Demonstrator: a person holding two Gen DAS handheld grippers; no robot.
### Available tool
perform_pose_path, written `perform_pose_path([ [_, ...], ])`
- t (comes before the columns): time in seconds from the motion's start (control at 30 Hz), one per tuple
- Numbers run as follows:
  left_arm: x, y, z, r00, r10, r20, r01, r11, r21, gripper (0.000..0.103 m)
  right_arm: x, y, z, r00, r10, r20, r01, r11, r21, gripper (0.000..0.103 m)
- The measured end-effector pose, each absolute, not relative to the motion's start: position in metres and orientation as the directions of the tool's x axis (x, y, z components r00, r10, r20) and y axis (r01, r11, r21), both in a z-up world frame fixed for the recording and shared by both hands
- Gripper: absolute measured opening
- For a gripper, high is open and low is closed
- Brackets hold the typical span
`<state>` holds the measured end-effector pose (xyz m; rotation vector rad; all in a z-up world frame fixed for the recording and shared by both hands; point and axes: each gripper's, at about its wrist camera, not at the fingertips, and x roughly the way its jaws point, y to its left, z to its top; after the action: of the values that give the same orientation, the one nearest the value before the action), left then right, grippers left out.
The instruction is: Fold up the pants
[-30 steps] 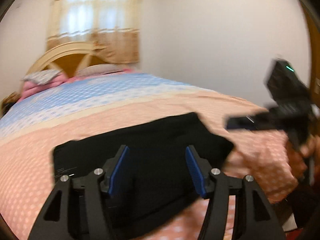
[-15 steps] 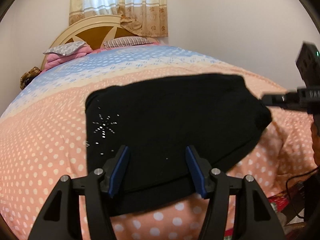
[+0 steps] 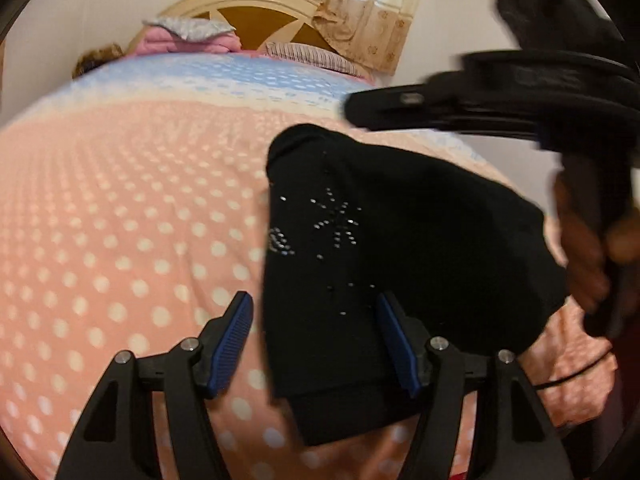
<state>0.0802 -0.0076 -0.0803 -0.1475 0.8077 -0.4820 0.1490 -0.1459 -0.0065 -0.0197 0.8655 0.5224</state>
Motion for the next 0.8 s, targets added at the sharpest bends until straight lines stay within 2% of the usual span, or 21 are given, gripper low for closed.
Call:
perform_pose_path([
  [0.07,0.083,-0.009,-0.081,0.576,-0.505,-0.643,0.387,0.861,-0.329,0.056,0.167,-0.145,-0.012,0.486,0.444,-0.753,-0.455,0.864,0.216,0.015],
  [0.13,0.085,-0.009,-0.082,0.578,-0.516,-0.632,0.388,0.855,-0.344,0.054,0.179,-0.143,-0.014,0.426,0.474,-0.771,-0.465,0.846,0.263,0.015],
  [0.23,0.087,-0.005,-0.083,0.583,-0.528,-0.617,0.383,0.849,-0.364,0.045,0.185,-0.138,-0.009,0.399,0.479,-0.782,-0.485,0.834,0.263,0.016],
  [0.33,0.074,-0.013,-0.078,0.616,-0.493,-0.615,0.405,0.867,-0.289,0.035,0.187,-0.126,-0.006,0.381,0.471,-0.795,-0.51,0.825,0.244,0.016],
  [0.4,0.066,-0.023,-0.076,0.634,-0.474,-0.611,0.435,0.872,-0.226,0.023,0.187,-0.115,-0.012,0.363,0.42,-0.832,-0.527,0.829,0.188,0.016],
  [0.43,0.063,-0.028,-0.077,0.635,-0.475,-0.609,0.449,0.869,-0.209,0.022,0.187,-0.105,-0.019,0.356,0.362,-0.862,-0.541,0.832,0.126,0.016],
  [0.5,0.061,-0.036,-0.081,0.653,-0.446,-0.612,0.444,0.88,-0.168,0.022,0.189,-0.084,-0.047,0.353,0.153,-0.923,-0.553,0.83,-0.074,0.016],
  [0.57,0.064,-0.035,-0.084,0.649,-0.451,-0.613,0.431,0.882,-0.192,0.022,0.198,-0.077,-0.068,0.355,0.049,-0.934,-0.529,0.834,-0.157,0.016],
  [0.7,0.064,-0.033,-0.084,0.649,-0.454,-0.611,0.432,0.88,-0.195,0.022,0.228,-0.074,-0.082,0.372,0.07,-0.925,-0.464,0.878,-0.12,0.016],
  [0.8,0.058,-0.031,-0.084,0.659,-0.456,-0.599,0.443,0.878,-0.181,0.022,0.236,-0.093,-0.062,0.373,0.237,-0.897,-0.413,0.908,0.068,0.016],
])
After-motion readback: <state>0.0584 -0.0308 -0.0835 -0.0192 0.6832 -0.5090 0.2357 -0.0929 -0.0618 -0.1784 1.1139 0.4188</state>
